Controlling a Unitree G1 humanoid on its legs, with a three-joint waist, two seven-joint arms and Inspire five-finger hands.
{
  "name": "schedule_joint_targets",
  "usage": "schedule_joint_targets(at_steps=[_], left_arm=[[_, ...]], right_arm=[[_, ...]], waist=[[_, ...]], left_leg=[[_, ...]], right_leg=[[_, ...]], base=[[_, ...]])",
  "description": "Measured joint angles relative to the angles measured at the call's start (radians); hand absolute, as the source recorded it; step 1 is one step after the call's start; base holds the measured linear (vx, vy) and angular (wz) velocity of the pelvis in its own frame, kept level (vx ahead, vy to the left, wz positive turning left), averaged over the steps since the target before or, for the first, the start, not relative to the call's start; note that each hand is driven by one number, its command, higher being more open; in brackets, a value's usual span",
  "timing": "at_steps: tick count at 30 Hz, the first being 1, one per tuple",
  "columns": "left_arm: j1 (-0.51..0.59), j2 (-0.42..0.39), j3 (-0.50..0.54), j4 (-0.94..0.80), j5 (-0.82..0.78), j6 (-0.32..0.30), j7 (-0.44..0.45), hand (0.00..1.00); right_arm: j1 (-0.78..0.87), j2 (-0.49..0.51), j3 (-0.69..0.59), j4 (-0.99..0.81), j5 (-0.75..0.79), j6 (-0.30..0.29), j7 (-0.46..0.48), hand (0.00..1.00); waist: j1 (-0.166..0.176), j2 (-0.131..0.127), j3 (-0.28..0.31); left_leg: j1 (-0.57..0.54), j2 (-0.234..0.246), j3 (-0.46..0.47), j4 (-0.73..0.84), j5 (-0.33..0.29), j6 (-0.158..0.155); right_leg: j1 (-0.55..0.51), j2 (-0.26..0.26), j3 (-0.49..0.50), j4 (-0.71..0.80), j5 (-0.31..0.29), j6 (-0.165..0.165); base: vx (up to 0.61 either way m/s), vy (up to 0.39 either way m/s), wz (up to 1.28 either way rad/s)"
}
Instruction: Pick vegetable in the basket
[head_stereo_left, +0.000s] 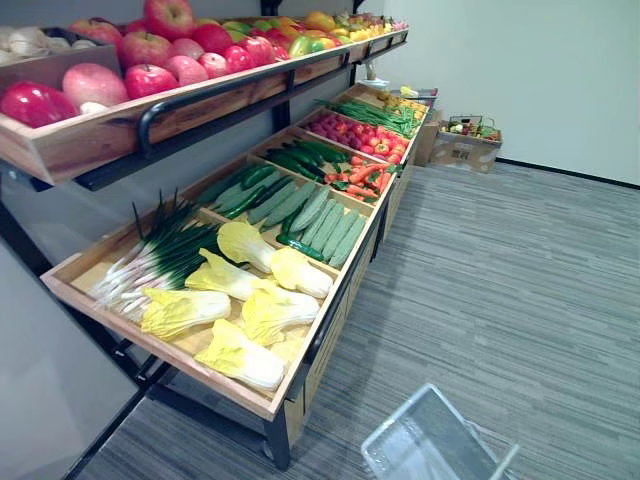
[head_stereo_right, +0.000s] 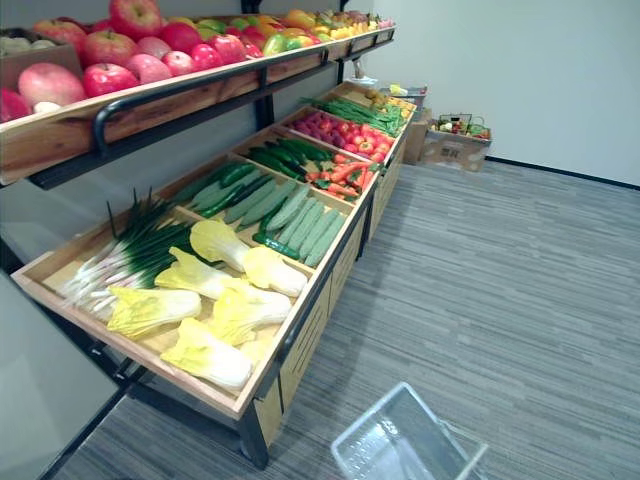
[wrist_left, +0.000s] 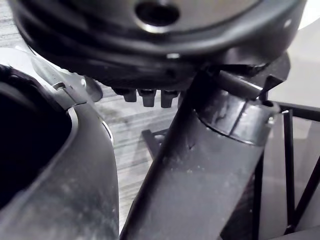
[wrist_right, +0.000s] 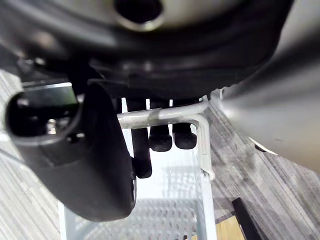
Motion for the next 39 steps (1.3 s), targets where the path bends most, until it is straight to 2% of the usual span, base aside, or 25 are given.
schedule_joint_targets(at_steps=[6, 9, 11, 12, 13, 14, 16, 19, 20, 21, 22, 23, 24, 25, 26, 27, 28, 30, 31, 32, 33, 35, 37, 38, 39], left_arm=[[-0.021, 0.0, -0.023, 0.0, -0.005, 0.0, -0.005, 1.0], [-0.037, -0.009, -0.049, 0.0, -0.009, 0.003, -0.015, 1.0], [-0.046, -0.011, -0.068, 0.0, -0.018, 0.004, -0.023, 1.0], [-0.047, -0.008, -0.07, 0.0, -0.019, 0.008, -0.024, 1.0], [-0.047, -0.003, -0.076, 0.0, -0.019, 0.011, -0.024, 1.0], [-0.043, 0.006, -0.1, 0.0, -0.022, 0.013, -0.023, 1.0], [-0.04, 0.019, -0.107, -0.002, -0.039, 0.013, -0.023, 1.0], [-0.039, 0.038, -0.106, -0.002, -0.057, 0.014, -0.021, 1.0], [-0.039, 0.047, -0.106, -0.003, -0.057, 0.016, -0.019, 1.0], [-0.039, 0.059, -0.106, -0.007, -0.057, 0.02, -0.017, 1.0], [-0.039, 0.066, -0.106, -0.007, -0.057, 0.022, -0.017, 1.0], [-0.041, 0.078, -0.106, -0.007, -0.056, 0.027, -0.012, 1.0], [-0.048, 0.081, -0.106, -0.008, -0.055, 0.036, 0.005, 1.0], [-0.052, 0.082, -0.105, -0.009, -0.056, 0.038, 0.01, 1.0], [-0.046, 0.076, -0.105, -0.025, -0.057, 0.044, 0.011, 1.0], [-0.048, 0.071, -0.104, -0.035, -0.057, 0.048, 0.011, 1.0], [-0.051, 0.058, -0.093, -0.049, -0.059, 0.044, 0.011, 1.0], [-0.067, 0.039, -0.066, -0.056, -0.088, 0.037, 0.004, 1.0], [-0.075, 0.027, -0.065, -0.058, -0.12, 0.024, -0.01, 1.0], [-0.075, 0.017, -0.063, -0.064, -0.147, 0.011, -0.028, 1.0], [-0.075, 0.013, -0.063, -0.068, -0.16, 0.009, -0.035, 1.0], [-0.076, 0.007, -0.064, -0.077, -0.174, -0.008, -0.065, 1.0], [-0.08, 0.001, -0.068, -0.083, -0.177, -0.011, -0.076, 1.0], [-0.085, -0.004, -0.071, -0.083, -0.174, -0.01, -0.077, 1.0], [-0.086, -0.006, -0.075, -0.082, -0.172, -0.01, -0.075, 1.0]], right_arm=[[-0.003, -0.004, 0.017, 0.009, -0.026, -0.011, -0.017, 0.0], [-0.01, -0.019, 0.017, 0.002, -0.026, -0.024, -0.031, 0.0], [-0.016, -0.032, 0.012, -0.018, -0.027, -0.033, -0.038, 0.0], [-0.023, -0.045, 0.005, -0.039, -0.027, -0.038, -0.042, 0.0], [-0.023, -0.05, -0.002, -0.043, -0.028, -0.038, -0.042, 0.0], [-0.016, -0.052, -0.025, -0.043, -0.027, -0.041, -0.042, 0.0], [-0.015, -0.052, -0.028, -0.032, -0.027, -0.033, -0.045, 0.0], [-0.012, -0.039, -0.065, -0.023, -0.027, -0.027, -0.049, 0.0], [-0.006, -0.039, -0.073, -0.016, -0.027, -0.024, -0.055, 0.0], [0.003, -0.039, -0.073, -0.016, -0.027, -0.018, -0.057, 0.0], [0.004, -0.038, -0.073, -0.016, -0.027, -0.018, -0.056, 0.0], [0.012, -0.039, -0.065, -0.015, -0.029, -0.01, -0.058, 0.0], [0.027, -0.042, -0.054, -0.01, -0.046, 0.011, -0.06, 0.0], [0.035, -0.044, -0.053, -0.01, -0.059, 0.016, -0.061, 0.0], [0.04, -0.046, -0.054, -0.01, -0.066, 0.022, -0.068, 0.0], [0.037, -0.047, -0.052, -0.01, -0.067, 0.027, -0.068, 0.0], [0.036, -0.051, -0.041, -0.011, -0.068, 0.033, -0.065, 0.0], [0.029, -0.066, -0.011, -0.011, -0.077, 0.049, -0.063, 0.0], [0.031, -0.08, 0.018, -0.008, -0.109, 0.057, -0.058, 0.0], [0.031, -0.092, 0.036, 0.01, -0.127, 0.061, -0.049, 0.0], [0.031, -0.095, 0.04, 0.015, -0.144, 0.061, -0.049, 0.0], [0.03, -0.103, 0.039, 0.02, -0.155, 0.056, -0.038, 0.0], [0.028, -0.108, 0.035, 0.0, -0.154, 0.05, -0.025, 0.0], [0.027, -0.109, 0.032, -0.014, -0.147, 0.047, -0.023, 0.0], [0.026, -0.107, 0.028, -0.015, -0.144, 0.047, -0.023, 0.0]], waist=[[-0.004, 0.011, 0.008], [-0.003, 0.041, 0.027], [-0.003, 0.051, 0.058], [-0.007, 0.051, 0.076], [-0.009, 0.046, 0.081], [-0.023, 0.038, 0.089], [-0.024, 0.03, 0.091], [-0.025, 0.034, 0.098], [-0.025, 0.035, 0.099], [-0.025, 0.026, 0.103], [-0.025, 0.019, 0.105], [-0.025, 0.006, 0.108], [-0.03, 0.019, 0.107], [-0.034, 0.035, 0.104], [-0.036, 0.044, 0.095], [-0.036, 0.047, 0.098], [-0.037, 0.048, 0.095], [-0.036, 0.057, 0.092], [-0.036, 0.067, 0.098], [-0.033, 0.068, 0.101], [-0.03, 0.065, 0.102], [-0.026, 0.056, 0.102], [-0.026, 0.052, 0.1], [-0.026, 0.051, 0.1], [-0.018, 0.045, 0.102]], left_leg=[[0.037, 0.005, 0.028, -0.005, -0.001, 0.0], [0.059, 0.022, 0.07, 0.0, -0.031, 0.011], [0.08, 0.023, 0.117, 0.024, -0.056, 0.016], [0.094, 0.017, 0.146, 0.032, -0.064, 0.022], [0.105, 0.013, 0.155, 0.034, -0.068, 0.025], [0.132, 0.009, 0.164, 0.035, -0.073, 0.032], [0.139, 0.018, 0.181, 0.038, -0.078, 0.023], [0.128, 0.086, 0.208, 0.074, -0.094, -0.022], [0.125, 0.12, 0.214, 0.087, -0.103, -0.05], [0.137, 0.146, 0.221, 0.09, -0.109, -0.082], [0.144, 0.155, 0.226, 0.09, -0.114, -0.1], [0.163, 0.177, 0.23, 0.097, -0.13, -0.137], [0.188, 0.223, 0.225, 0.102, -0.141, -0.178], [0.199, 0.254, 0.222, 0.101, -0.143, -0.196], [0.21, 0.295, 0.213, 0.13, -0.132, -0.215], [0.201, 0.316, 0.201, 0.169, -0.123, -0.219], [0.165, 0.35, 0.172, 0.258, -0.099, -0.197], [0.085, 0.401, 0.133, 0.444, -0.051, -0.128], [0.023, 0.406, 0.084, 0.611, -0.071, -0.146], [-0.032, 0.385, 0.054, 0.724, -0.11, -0.144], [-0.054, 0.369, 0.052, 0.751, -0.126, -0.144], [-0.114, 0.315, 0.114, 0.704, -0.147, -0.138], [-0.164, 0.259, 0.173, 0.518, -0.142, -0.114], [-0.188, 0.208, 0.181, 0.352, -0.099, -0.091], [-0.187, 0.175, 0.173, 0.269, 0.01, -0.043]], right_leg=[[0.015, 0.007, 0.027, -0.004, 0.0, 0.0], [-0.022, 0.015, 0.024, 0.084, -0.019, 0.007], [-0.119, -0.014, 0.002, 0.311, -0.067, 0.017], [-0.184, -0.04, -0.017, 0.458, -0.072, 0.014], [-0.212, -0.06, -0.03, 0.519, -0.073, 0.012], [-0.226, -0.108, -0.096, 0.588, -0.095, -0.009], [-0.227, -0.13, -0.155, 0.536, -0.105, -0.018], [-0.229, -0.108, -0.177, 0.305, -0.075, 0.012], [-0.227, -0.099, -0.177, 0.227, -0.038, 0.032], [-0.224, -0.099, -0.179, 0.175, 0.001, 0.036], [-0.224, -0.104, -0.182, 0.164, 0.012, 0.036], [-0.22, -0.114, -0.198, 0.185, 0.039, 0.034], [-0.229, -0.098, -0.222, 0.273, 0.035, 0.004], [-0.23, -0.08, -0.234, 0.315, -0.008, -0.008], [-0.233, -0.051, -0.251, 0.376, -0.086, -0.031], [-0.233, -0.04, -0.253, 0.4, -0.106, -0.042], [-0.225, -0.016, -0.256, 0.413, -0.134, -0.072], [-0.175, 0.033, -0.26, 0.362, -0.15, -0.095], [-0.112, 0.067, -0.261, 0.299, -0.147, -0.101], [-0.046, 0.09, -0.261, 0.242, -0.149, -0.113], [-0.017, 0.096, -0.261, 0.217, -0.149, -0.114], [0.055, 0.107, -0.272, 0.149, -0.143, -0.106], [0.075, 0.105, -0.28, 0.114, -0.142, -0.099], [0.08, 0.102, -0.291, 0.097, -0.141, -0.09], [0.09, 0.098, -0.292, 0.093, -0.142, -0.081]], base=[[0.03, -0.017, -0.23], [-0.02, 0.002, -0.43], [-0.07, 0.047, -0.64], [-0.08, 0.048, -0.59], [-0.07, 0.022, -0.41], [-0.02, -0.01, -0.21], [-0.01, -0.038, -0.25], [0.04, -0.113, -0.31], [0.14, -0.221, -0.24], [0.17, -0.26, -0.24], [0.28, -0.454, -0.23], [0.33, -0.57, -0.07], [0.35, -0.634, 0.06], [0.35, -0.578, 0.17], [0.32, -0.478, 0.07], [0.42, -0.594, -0.11], [0.34, -0.48, -0.25], [0.41, -0.485, -0.18], [0.42, -0.425, -0.04], [0.32, -0.279, -0.04], [0.26, -0.202, -0.05], [0.25, -0.152, -0.04], [0.21, -0.073, 0.06], [0.17, -0.004, 0.1], [0.34, 0.003, 0.19]])
